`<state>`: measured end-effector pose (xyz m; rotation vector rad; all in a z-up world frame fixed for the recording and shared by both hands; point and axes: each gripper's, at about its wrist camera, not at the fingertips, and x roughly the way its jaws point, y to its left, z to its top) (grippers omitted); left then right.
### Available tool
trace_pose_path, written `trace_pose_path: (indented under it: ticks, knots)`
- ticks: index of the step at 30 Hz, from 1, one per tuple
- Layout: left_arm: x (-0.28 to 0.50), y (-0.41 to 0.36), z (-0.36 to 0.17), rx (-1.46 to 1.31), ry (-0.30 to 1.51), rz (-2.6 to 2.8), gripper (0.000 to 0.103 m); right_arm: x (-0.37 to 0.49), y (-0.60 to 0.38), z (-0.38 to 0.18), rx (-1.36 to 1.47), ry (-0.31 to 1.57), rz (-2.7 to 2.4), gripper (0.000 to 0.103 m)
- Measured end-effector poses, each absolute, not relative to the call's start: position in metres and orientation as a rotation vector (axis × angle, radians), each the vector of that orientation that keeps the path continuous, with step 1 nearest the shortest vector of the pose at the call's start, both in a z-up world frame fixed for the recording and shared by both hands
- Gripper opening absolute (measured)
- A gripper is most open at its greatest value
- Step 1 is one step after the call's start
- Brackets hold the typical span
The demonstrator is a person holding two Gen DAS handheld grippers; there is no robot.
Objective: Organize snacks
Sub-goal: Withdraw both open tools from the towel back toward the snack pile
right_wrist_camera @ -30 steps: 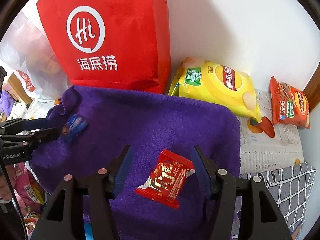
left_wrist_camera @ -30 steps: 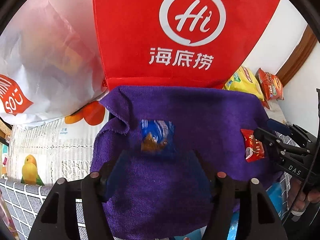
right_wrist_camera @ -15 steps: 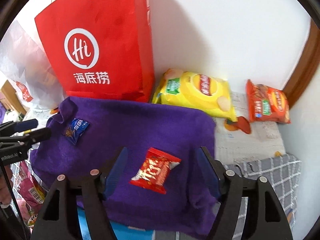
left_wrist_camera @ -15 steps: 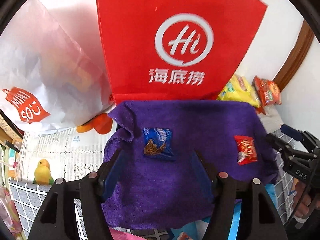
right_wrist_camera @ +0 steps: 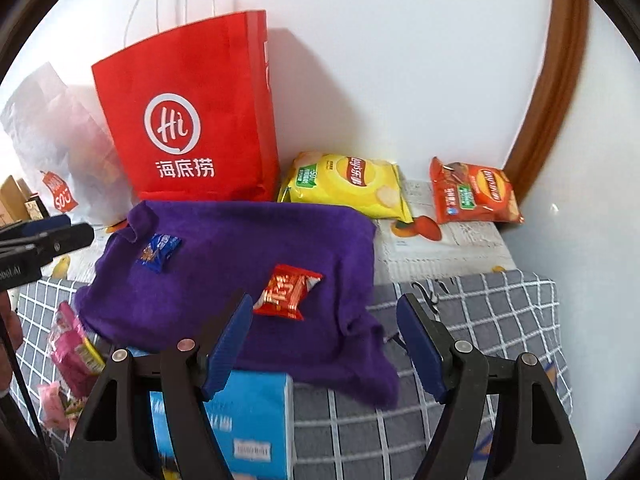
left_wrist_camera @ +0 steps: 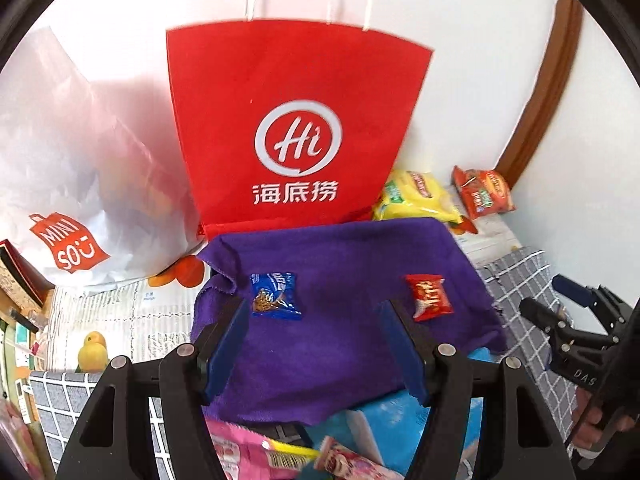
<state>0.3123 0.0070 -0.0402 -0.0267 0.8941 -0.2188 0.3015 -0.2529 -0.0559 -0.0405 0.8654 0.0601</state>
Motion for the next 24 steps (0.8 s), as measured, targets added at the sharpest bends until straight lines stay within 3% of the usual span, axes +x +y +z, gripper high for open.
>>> trace_pose_path:
  ticks: [24]
  knots:
    - [0.204, 0.039, -0.035, -0.046, 0.914, -0.16, 0.066, 0.209, -0.236, -0.044, 0.051, 0.851, 0.098, 0.074]
